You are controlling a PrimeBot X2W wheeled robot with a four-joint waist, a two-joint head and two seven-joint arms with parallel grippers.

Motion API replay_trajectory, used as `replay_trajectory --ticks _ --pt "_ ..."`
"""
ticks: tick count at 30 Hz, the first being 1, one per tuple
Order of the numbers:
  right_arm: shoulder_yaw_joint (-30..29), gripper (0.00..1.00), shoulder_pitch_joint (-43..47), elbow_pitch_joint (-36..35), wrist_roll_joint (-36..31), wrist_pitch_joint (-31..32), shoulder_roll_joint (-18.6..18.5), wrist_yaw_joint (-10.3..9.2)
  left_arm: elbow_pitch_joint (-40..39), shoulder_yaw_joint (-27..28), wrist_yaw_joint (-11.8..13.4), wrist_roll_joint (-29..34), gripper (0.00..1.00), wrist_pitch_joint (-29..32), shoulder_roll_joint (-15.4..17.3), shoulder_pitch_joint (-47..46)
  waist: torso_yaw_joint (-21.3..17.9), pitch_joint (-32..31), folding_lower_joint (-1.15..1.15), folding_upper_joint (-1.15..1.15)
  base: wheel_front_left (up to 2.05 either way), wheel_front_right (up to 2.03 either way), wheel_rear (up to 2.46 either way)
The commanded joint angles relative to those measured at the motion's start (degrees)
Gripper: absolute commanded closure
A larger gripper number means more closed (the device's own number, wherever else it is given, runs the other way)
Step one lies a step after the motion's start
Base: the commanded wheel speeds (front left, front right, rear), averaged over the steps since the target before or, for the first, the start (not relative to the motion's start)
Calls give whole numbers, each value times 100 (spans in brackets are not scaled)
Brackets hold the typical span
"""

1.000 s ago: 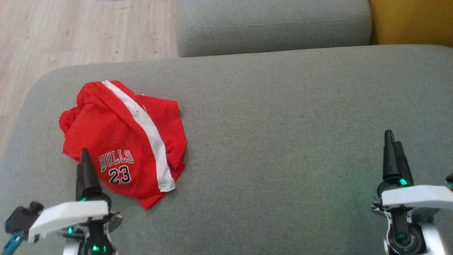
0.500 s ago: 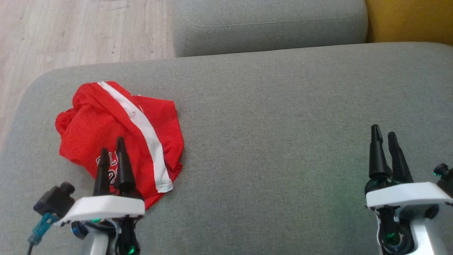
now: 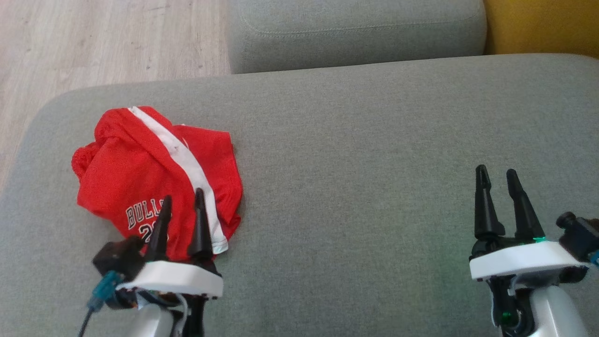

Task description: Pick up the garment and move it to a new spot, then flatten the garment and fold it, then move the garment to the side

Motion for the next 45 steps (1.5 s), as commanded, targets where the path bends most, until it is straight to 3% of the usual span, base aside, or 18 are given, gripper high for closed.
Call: replay_trajectory --ticks 1,28,31,37,45 --pt "130 0 -232 -209 -241 -96 -37 -3 -165 -3 63 239 0 -99 118 -363 3 8 0 0 0 0 0" --pt "487 0 -215 -498 -2547 -552 -48 -4 -49 -1250 940 1918 0 -553 540 -821 3 41 0 0 0 0 0" --pt "456 0 -179 -475 -2353 -586 -48 -4 -103 -1182 856 1714 0 -587 429 -752 4 45 0 0 0 0 0" --pt "449 0 -108 -247 -1451 -687 -51 -4 -170 -618 436 1365 0 -688 94 -503 15 62 0 0 0 0 0" --pt "539 0 -17 28 -1238 -822 -54 -4 21 -221 21 1852 0 -823 -142 -349 26 34 0 0 0 0 0"
